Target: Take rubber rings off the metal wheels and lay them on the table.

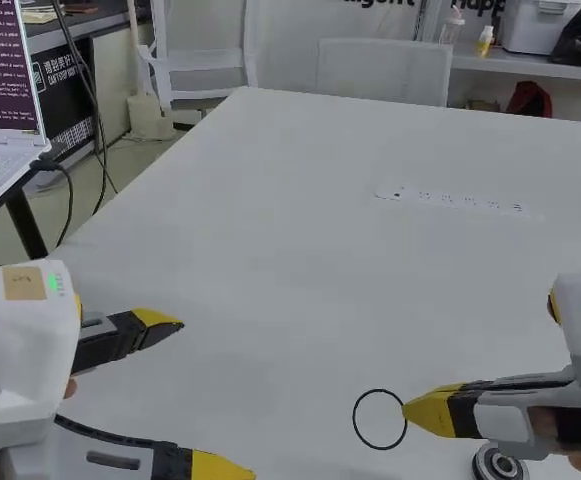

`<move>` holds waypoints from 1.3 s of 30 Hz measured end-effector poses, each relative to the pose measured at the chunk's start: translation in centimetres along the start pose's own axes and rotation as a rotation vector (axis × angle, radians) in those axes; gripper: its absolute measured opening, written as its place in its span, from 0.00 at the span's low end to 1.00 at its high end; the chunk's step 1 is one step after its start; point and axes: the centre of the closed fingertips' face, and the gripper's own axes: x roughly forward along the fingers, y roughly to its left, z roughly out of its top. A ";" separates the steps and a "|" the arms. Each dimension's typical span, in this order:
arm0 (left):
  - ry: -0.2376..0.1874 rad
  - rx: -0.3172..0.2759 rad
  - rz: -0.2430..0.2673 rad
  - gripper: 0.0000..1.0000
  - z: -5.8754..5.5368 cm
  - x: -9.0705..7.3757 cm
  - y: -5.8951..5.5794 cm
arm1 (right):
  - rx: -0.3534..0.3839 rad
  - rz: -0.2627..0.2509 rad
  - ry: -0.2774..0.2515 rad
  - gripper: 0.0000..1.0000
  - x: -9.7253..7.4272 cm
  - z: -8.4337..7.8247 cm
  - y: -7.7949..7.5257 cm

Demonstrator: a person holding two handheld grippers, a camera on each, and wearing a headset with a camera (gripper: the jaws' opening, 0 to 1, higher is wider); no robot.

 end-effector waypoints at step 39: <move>0.008 0.009 0.037 0.84 0.1 0.0 0.2 | -0.104 -0.160 0.110 0.12 1.5 -2.9 -4.3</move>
